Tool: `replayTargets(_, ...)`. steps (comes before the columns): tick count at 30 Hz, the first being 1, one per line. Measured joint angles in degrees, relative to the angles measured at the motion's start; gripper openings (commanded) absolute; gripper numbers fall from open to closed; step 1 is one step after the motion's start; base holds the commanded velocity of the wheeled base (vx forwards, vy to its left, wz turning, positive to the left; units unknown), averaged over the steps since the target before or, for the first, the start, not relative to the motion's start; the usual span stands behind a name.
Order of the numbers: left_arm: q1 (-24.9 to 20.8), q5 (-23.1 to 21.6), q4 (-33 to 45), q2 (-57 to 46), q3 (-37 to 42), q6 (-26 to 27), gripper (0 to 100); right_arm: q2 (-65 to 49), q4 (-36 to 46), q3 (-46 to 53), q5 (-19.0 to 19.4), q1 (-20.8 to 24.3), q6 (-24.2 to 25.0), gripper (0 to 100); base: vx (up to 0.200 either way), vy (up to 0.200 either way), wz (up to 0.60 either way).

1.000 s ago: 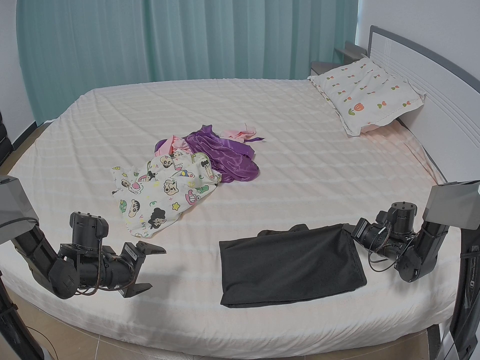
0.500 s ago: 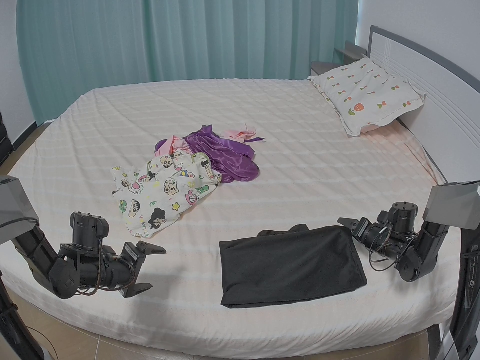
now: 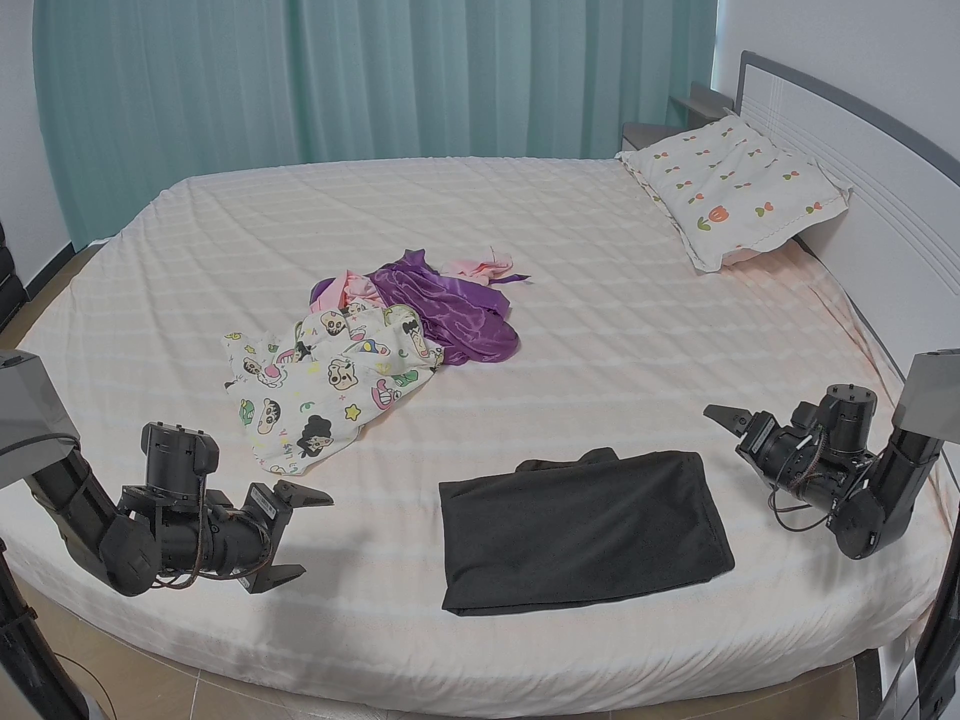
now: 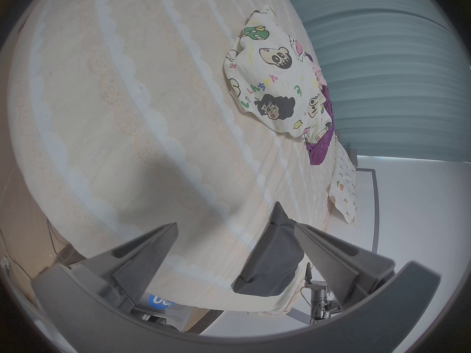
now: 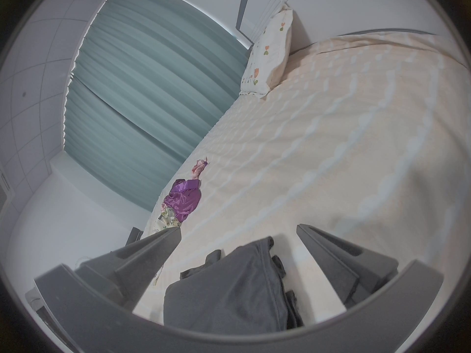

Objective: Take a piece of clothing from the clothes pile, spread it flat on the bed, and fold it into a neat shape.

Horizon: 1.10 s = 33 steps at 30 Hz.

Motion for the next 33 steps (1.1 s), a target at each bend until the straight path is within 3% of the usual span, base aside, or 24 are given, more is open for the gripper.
replayTargets(7,0.05,0.0,0.0,0.0,-0.02,0.02,100,-3.83,-1.94,8.35,0.13,-0.09,5.72,100,0.0,-0.2,0.0)
replayTargets(14,-2.6,-0.05,0.02,-1.15,0.8,-0.04,100,-3.54,-2.94,10.3,0.13,-0.8,6.19,100,0.0,-0.2,0.0)
replayTargets(19,-5.9,1.29,0.02,-1.93,0.5,0.4,100,-3.25,-3.25,11.22,0.16,-0.8,6.17,100,0.0,0.0,0.0)
replayTargets(22,-7.25,3.25,-0.05,-1.58,-1.13,3.1,100,-3.01,-3.5,11.54,0.11,-0.89,6.13,100,0.0,0.0,0.0)
replayTargets(29,-8.5,6.11,-0.05,3.45,-3.15,14.8,100,-2.68,-6.38,12.7,0.11,-1.0,6.05,100,0.0,0.0,0.0)
replayTargets(33,-9.31,6.05,-1.17,6.07,-4.07,16.03,100,-2.54,-7.01,13.28,0.16,-1.05,6.02,100,0.0,0.0,0.0)
